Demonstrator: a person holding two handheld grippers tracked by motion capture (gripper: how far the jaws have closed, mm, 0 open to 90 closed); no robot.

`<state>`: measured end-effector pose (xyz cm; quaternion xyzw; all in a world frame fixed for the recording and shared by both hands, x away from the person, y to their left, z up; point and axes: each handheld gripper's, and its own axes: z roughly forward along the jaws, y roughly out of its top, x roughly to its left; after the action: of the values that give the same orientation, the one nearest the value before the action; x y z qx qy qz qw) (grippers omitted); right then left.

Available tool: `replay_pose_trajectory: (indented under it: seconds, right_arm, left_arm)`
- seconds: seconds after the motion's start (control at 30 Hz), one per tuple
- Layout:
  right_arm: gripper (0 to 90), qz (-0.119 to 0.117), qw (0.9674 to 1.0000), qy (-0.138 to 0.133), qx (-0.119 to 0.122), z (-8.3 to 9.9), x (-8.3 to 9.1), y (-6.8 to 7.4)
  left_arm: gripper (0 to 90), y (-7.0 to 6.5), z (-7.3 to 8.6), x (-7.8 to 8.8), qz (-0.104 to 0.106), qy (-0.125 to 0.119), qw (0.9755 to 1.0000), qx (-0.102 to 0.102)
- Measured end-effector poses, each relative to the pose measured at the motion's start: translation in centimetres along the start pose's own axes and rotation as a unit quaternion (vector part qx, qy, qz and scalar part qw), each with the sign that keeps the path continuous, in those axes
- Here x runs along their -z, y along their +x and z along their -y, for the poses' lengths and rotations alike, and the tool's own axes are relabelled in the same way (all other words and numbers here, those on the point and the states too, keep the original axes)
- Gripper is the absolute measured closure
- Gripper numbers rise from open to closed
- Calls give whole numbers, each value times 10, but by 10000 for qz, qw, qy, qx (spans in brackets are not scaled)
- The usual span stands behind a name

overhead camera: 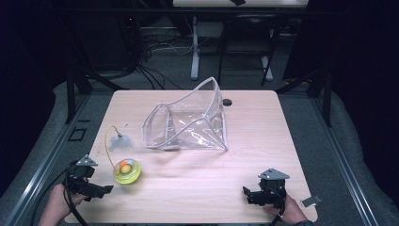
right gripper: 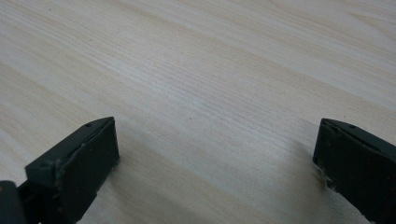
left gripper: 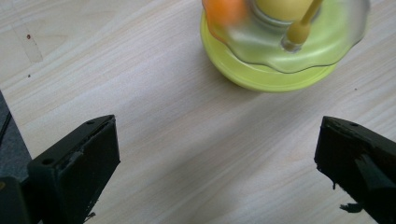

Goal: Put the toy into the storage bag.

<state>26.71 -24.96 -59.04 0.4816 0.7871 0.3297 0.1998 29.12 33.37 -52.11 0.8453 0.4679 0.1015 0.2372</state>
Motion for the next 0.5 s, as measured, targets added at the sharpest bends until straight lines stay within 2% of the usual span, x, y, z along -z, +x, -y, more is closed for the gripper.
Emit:
replay_pose_trajectory:
  seconds: [0.2,0.33,0.5]
  right_arm:
    - [0,-2,10000,-2,-1,0,0,0]
    - [0,-1,10000,-1,1,0,0,0]
    - [0,-4,10000,-1,-1,0,0,0]
  left_arm:
    - [1,-4,-6,9,76,-131,9998,-96]
    - [0,-7,-9,9,92,-96,9997,-197]
    - [0,-5,-11,10,133,-108,9997,-166]
